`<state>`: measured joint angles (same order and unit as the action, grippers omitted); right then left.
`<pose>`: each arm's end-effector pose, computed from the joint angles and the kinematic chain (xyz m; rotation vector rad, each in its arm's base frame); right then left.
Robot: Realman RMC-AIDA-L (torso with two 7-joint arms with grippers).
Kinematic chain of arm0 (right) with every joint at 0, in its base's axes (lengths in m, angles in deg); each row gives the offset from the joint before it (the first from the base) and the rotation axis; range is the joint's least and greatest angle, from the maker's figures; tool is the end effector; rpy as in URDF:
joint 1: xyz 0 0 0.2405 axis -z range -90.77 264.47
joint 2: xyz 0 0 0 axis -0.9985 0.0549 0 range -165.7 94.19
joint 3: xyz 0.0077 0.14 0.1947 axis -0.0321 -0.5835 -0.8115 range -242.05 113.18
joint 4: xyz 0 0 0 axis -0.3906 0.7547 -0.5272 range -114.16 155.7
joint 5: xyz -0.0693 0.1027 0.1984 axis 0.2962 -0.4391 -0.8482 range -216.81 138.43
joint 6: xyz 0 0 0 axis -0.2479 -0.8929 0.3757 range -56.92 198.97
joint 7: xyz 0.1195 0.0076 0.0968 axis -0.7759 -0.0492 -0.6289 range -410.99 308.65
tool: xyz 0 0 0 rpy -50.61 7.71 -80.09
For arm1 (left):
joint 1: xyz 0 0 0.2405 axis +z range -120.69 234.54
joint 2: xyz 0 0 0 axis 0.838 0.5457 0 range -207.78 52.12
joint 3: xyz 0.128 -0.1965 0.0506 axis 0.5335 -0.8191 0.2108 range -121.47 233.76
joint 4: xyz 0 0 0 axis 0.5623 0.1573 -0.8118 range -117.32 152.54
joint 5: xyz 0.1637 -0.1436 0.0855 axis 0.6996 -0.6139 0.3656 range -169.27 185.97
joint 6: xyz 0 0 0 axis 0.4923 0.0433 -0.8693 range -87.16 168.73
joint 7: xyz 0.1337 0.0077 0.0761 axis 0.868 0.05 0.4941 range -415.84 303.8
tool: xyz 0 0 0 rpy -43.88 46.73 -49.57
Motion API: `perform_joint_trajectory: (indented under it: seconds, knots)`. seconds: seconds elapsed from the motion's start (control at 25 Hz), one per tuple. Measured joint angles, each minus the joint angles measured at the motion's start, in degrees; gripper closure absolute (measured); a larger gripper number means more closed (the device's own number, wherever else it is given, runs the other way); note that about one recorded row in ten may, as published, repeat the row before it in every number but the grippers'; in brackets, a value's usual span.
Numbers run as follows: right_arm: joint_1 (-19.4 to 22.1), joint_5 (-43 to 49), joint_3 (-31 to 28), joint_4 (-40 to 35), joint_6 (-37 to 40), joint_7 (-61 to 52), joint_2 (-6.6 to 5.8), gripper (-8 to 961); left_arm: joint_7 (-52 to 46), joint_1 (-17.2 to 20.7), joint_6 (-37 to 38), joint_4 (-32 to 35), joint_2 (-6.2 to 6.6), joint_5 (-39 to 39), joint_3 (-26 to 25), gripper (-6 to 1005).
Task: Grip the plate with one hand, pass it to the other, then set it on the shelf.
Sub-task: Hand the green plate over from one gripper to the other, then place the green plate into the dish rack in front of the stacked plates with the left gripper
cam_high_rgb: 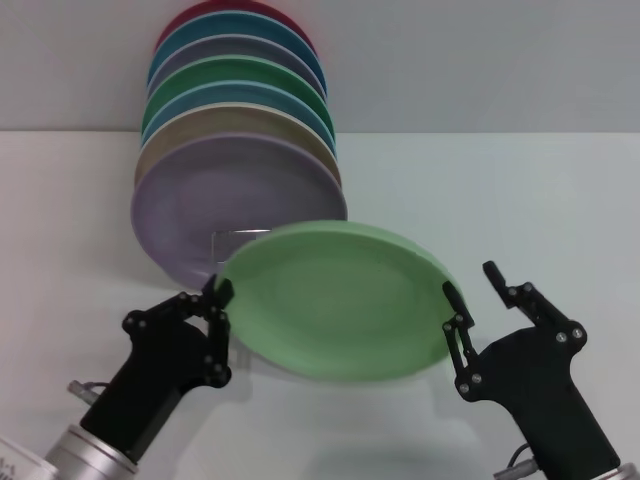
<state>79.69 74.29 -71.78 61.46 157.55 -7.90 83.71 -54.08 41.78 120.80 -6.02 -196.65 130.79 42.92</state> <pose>0.2209 0.1950 -0.1100 -1.7019 0.0263 0.6646 -0.2665 0.2438 -0.1016 -1.9282 -0.3576 -0.9170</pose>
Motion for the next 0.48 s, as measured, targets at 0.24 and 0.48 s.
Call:
perform_joint_trajectory:
  seconds: [0.24, 0.48]
  knots:
    - [0.2, 0.3, 3.2, 0.1, 6.2, -2.4, -0.3, 584, -0.4, 1.1, 1.8, 0.5, 0.26, 0.0, -2.8, 967]
    - [-0.6, 0.0, 6.4, -2.4, 6.9, -2.8, -0.21, 549, -1.1, 2.7, 8.9, 1.0, 0.72, 0.0, -4.9, 968]
